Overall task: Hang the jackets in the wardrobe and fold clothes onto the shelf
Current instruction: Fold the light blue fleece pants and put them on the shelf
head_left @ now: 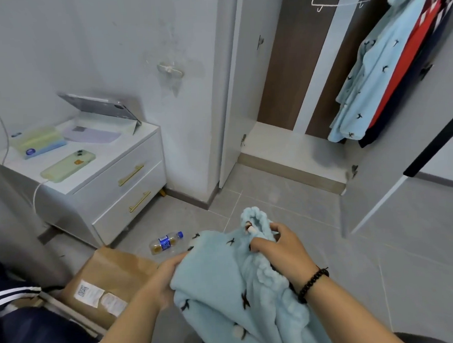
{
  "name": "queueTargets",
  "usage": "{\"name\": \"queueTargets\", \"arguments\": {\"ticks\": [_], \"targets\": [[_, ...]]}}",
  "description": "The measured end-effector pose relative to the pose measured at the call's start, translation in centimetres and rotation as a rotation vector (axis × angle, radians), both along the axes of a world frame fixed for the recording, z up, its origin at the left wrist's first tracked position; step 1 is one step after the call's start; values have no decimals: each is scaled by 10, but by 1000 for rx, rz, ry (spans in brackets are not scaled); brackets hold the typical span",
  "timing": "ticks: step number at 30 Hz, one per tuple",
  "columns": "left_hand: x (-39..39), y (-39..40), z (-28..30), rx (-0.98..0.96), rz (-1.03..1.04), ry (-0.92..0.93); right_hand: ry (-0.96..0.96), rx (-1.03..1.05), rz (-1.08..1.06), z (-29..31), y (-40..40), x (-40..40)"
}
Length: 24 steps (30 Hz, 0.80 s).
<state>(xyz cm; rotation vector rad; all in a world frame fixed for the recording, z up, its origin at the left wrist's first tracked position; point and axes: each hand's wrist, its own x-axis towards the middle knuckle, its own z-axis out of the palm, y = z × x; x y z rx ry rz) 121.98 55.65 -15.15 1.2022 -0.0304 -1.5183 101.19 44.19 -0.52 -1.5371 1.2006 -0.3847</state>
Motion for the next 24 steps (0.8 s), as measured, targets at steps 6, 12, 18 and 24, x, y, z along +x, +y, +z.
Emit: {"name": "queueTargets", "arguments": {"ticks": [6,12,18,24], "targets": [[-22,-22,122,-358,102,-51,-252,-47,-254,25,-14,-46],[-129,-39,186,-497,-122,-371,-398,-101,-356,52,-8,-99],[-200,-42,184,-566,-320,-695,-442,-137,-449,46,10,-149],[-251,-28,161,-658,-550,-802,-527,79,-333,30,25,-187]]}}
